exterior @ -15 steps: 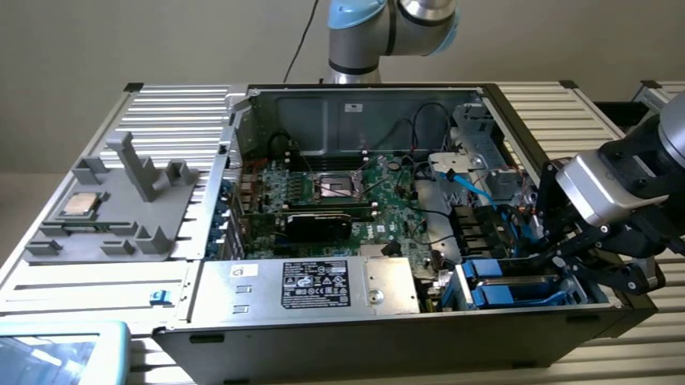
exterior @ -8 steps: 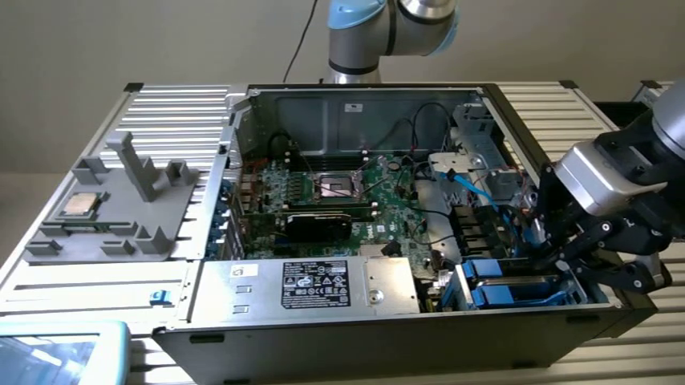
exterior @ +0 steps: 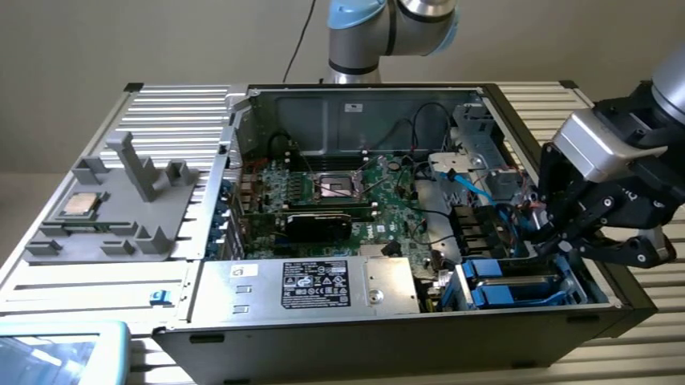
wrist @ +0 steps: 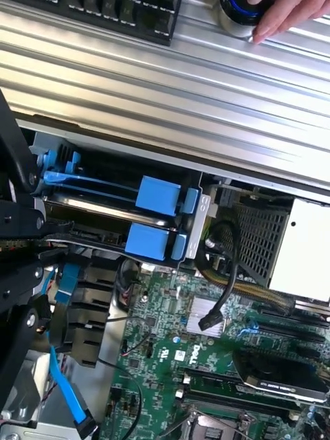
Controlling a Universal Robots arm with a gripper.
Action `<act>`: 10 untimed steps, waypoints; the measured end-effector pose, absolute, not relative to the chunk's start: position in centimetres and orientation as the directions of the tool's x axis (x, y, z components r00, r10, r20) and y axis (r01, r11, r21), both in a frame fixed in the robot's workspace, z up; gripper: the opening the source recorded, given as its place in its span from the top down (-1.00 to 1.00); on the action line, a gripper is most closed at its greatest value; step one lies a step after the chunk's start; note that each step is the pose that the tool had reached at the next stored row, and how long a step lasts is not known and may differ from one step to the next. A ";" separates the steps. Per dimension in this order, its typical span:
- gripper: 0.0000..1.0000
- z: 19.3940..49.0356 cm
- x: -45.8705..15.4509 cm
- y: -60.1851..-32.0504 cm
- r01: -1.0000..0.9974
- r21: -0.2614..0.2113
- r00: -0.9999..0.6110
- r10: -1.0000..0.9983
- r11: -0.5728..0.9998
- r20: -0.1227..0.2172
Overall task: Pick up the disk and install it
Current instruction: 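Insert the first disk wire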
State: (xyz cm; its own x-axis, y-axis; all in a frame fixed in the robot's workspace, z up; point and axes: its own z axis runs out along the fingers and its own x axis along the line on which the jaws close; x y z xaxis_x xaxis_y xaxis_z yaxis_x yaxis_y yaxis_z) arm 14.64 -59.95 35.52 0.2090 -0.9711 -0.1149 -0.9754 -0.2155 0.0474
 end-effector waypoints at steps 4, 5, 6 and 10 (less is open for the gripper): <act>0.67 35.9 14.5 -59.5 -0.975 0.049 0.209 -0.973 -0.215 -0.099; 0.67 35.9 14.5 -59.4 -0.975 0.049 0.209 -0.973 -0.215 -0.097; 0.67 35.9 14.5 -59.2 -0.975 0.049 0.209 -0.973 -0.215 -0.096; 0.67 35.9 14.4 -59.2 -0.975 0.049 0.209 -0.973 -0.215 -0.096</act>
